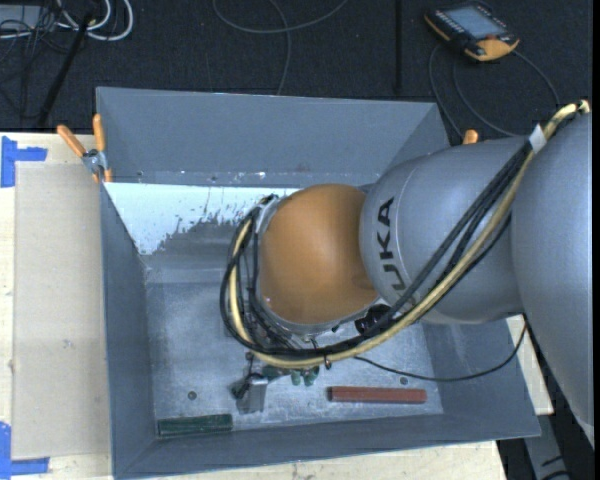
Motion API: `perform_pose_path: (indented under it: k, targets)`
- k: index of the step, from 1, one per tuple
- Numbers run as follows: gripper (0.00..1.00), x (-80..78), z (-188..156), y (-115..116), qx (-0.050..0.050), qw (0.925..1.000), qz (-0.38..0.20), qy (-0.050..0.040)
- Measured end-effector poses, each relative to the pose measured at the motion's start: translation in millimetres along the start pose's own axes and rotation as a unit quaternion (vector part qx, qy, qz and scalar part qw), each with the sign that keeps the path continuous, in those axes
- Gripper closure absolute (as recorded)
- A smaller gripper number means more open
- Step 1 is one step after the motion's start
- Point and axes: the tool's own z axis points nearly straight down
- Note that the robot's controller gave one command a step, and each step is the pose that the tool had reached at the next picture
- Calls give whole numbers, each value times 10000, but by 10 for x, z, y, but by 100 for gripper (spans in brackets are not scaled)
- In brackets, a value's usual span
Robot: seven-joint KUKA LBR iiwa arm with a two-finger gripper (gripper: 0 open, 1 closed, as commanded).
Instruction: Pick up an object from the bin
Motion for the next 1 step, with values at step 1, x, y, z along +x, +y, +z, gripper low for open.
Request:
perform_pose_path:
  k: [1]
  targets:
    - [0,-17,432,-6,13,9943,-1070,26]
